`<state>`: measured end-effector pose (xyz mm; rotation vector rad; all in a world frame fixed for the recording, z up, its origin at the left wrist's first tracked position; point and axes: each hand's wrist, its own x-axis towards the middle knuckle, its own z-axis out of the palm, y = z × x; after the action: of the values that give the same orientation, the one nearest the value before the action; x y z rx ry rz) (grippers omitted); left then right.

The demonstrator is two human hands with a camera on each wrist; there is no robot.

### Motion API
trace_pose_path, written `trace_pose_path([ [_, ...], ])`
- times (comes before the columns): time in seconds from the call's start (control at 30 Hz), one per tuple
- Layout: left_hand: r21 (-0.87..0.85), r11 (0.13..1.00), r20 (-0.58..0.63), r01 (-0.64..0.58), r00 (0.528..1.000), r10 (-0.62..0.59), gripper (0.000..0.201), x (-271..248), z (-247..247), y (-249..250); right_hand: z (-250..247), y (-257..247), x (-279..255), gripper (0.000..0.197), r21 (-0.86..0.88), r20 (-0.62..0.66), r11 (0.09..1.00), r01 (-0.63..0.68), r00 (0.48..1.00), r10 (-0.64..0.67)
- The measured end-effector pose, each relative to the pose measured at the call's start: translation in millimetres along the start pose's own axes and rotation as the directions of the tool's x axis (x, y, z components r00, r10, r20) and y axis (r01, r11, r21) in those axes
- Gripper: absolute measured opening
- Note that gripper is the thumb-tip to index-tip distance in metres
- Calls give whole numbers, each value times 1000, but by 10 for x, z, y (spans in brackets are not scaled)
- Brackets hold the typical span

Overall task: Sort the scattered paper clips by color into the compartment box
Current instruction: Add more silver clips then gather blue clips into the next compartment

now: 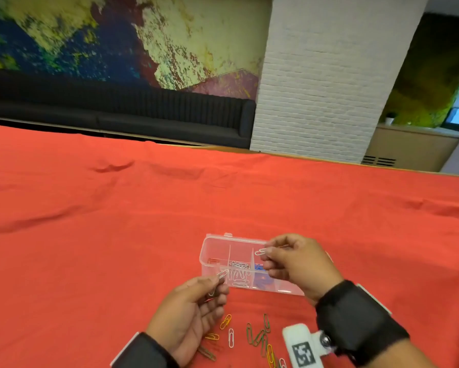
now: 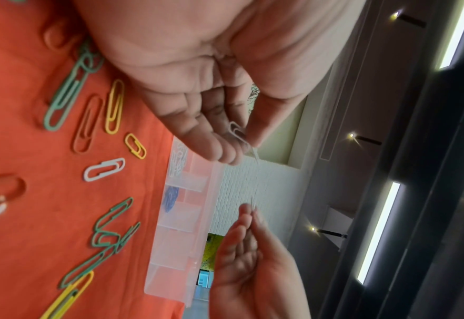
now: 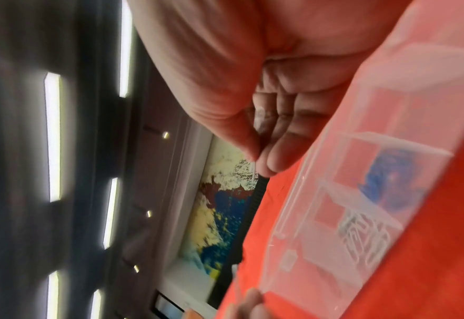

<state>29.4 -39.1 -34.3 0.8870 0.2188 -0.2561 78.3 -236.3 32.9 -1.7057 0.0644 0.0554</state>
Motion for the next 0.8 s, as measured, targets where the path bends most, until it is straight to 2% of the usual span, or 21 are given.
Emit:
trace_pose_path([
  [0.17, -26, 999, 1, -28, 1000, 28, 26, -27, -21, 5, 231, -85, 337, 6, -376, 16, 923, 89, 996, -90],
  [0.2, -35, 999, -1, -36, 999, 36, 28, -34, -26, 11, 258, -78, 373, 9, -458, 41, 883, 102, 995, -93],
  [0.27, -53, 997, -5, -50, 999, 49, 32, -39, -31, 20, 284, -78, 363, 22, -675, 96, 719, 167, 986, -139],
  [0.3, -61, 997, -7, -55, 998, 55, 33, -38, -33, 23, 292, -84, 304, 23, -739, 118, 640, 213, 975, -188],
  [0.33, -68, 996, -2, -59, 998, 59, 33, -33, -36, 25, 306, -102, 206, 20, -744, 149, 613, 265, 961, -234],
  [0.37, -73, 996, 5, -59, 998, 60, 33, -30, -33, 23, 319, -96, 106, 16, -702, 196, 639, 314, 948, -251],
  [0.4, -77, 995, 16, -57, 998, 59, 32, -33, -26, 22, 332, -72, 7, 11, -623, 247, 703, 343, 939, -238],
  [0.47, -85, 995, 40, -46, 998, 50, 28, -42, -6, 17, 351, -17, -162, 6, -481, 338, 818, 317, 927, -161],
  [0.5, -82, 996, 49, -37, 998, 41, 27, -50, 7, 13, 335, 24, -202, 6, -445, 340, 845, 295, 929, -145],
  [0.63, -16, 1000, 75, -14, 997, 15, 26, -86, 27, 0, 226, 120, -255, 11, -285, 294, 941, 185, 951, -98],
  [0.8, 42, 999, 99, 5, 995, -10, 26, -133, 43, 11, 125, 215, -349, 28, -69, 349, 996, 57, 937, -30],
])
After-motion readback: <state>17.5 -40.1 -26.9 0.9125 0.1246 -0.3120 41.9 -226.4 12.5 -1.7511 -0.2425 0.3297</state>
